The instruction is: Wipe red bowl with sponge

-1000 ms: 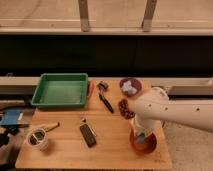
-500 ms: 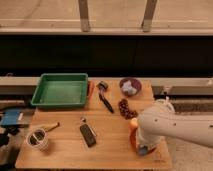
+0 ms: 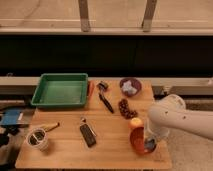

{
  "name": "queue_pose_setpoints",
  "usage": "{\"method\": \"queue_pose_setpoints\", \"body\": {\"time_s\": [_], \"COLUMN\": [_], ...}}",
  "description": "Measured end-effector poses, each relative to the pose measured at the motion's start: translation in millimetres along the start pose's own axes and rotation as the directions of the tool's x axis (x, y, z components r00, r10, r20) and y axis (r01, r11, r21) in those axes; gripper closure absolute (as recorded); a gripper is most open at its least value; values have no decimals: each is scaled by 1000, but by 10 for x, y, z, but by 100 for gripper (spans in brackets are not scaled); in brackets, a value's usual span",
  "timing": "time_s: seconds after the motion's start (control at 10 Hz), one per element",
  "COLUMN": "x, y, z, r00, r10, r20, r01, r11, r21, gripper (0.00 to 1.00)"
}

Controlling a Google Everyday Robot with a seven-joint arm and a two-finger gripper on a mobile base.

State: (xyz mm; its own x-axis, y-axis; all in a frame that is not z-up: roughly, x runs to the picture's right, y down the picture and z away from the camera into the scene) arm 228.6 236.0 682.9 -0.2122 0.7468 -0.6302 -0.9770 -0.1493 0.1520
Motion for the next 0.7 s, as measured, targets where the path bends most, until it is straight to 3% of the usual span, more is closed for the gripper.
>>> {"method": "queue_pose_setpoints", "body": {"time_s": [0.3,0.5,0.7], "x": [-285,-401,-499], "y": [304,682,1066], "z": [-54,-134,-232], "r00": [997,986,962], "r10": [-76,-164,-261], "r20": [24,44,74], "r01": [76,163,262], "r11": [997,986,965], "r21": [2,12,6], "gripper": [96,78,60]}}
